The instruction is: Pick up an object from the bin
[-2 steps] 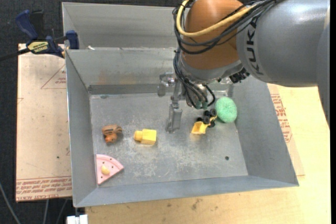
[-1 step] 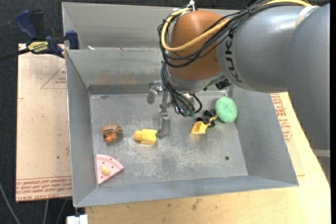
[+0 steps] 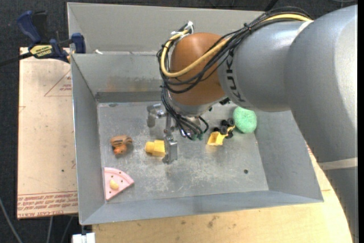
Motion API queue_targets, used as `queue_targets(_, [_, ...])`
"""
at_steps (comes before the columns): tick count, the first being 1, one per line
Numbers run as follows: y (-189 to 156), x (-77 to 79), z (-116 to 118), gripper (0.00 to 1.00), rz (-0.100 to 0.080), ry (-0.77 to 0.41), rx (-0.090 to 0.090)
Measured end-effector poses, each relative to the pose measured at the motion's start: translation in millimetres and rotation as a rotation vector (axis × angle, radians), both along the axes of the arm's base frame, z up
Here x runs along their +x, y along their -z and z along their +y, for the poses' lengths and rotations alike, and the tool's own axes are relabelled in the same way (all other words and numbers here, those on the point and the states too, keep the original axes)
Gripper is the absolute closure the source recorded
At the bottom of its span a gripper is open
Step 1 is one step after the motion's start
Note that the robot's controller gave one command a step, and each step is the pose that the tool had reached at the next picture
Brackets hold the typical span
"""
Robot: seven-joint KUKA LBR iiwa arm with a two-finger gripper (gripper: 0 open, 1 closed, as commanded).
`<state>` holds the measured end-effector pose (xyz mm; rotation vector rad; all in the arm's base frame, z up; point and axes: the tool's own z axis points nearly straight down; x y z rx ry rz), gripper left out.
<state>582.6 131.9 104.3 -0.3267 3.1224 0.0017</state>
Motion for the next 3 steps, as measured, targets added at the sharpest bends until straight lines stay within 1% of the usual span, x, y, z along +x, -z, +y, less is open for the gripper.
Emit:
queue_targets(1, [23.3,-7.0,-0.3,0.00,0.002,0.085,0.000])
queue_targets(2, [34.5,13.7,-0.7,1.00,-0.001,-0.141,0.001])
queue_targets(3, [34.5,13.8,-0.9,1.00,-0.001,-0.141,0.001])
